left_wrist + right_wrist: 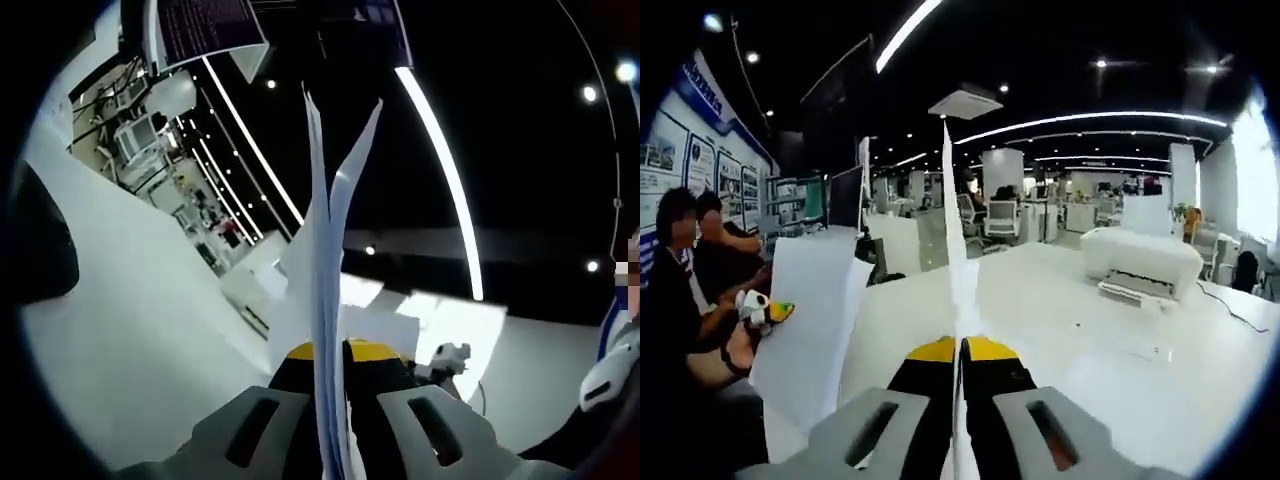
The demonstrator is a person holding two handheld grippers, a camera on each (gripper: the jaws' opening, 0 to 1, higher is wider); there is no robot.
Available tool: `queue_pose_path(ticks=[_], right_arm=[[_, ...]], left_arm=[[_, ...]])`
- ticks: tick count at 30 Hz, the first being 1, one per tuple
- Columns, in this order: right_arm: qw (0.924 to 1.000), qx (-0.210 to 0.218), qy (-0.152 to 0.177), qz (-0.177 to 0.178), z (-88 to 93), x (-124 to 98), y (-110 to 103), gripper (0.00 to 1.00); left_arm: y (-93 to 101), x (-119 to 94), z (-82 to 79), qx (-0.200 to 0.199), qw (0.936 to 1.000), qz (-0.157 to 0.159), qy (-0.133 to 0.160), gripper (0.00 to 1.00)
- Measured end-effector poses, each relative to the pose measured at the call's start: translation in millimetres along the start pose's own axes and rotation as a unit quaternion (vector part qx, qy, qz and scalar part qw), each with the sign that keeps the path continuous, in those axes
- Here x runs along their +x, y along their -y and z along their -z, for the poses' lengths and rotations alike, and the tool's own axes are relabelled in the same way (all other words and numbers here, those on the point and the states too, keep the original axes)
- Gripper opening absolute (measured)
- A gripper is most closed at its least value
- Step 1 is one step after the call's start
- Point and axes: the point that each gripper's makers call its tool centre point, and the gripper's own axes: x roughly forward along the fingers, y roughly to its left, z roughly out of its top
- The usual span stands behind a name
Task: Organize the stack of printing papers by aligning and flattening the scattered papers on the table
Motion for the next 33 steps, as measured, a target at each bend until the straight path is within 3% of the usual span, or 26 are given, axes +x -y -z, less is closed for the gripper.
queue_pose_path(ticks=[9, 15, 25, 27, 33], right_arm=[[0.9965, -0.069, -0.029, 0.038, -13.4, -10, -1, 0.0], [0.9932, -0.095, -0.061, 0.028, -14.3, -15, -7, 0.0], [0.9861, -0.141, -0.086, 0.018, -39.3, -31, -9, 0.0], [0.9842, -0.149, -0.094, 0.017, -38.7, -46, -27, 0.0], [0.9792, -0.171, -0.107, 0.024, -54.1, -56, -20, 0.0]], left_arm=[[0.3, 0, 0.3, 0.001, 1.0, 0.0, 0.0, 0.06], [0.3, 0, 0.2, 0.0, 1.0, 0.0, 0.0, 0.06], [1.1, 0, 0.9, 0.002, 1.0, 0.0, 0.0, 0.06], [1.4, 0, 1.1, 0.003, 1.0, -0.001, -0.001, 0.06], [1.8, 0, 1.2, 0.004, 1.0, -0.001, 0.0, 0.06]])
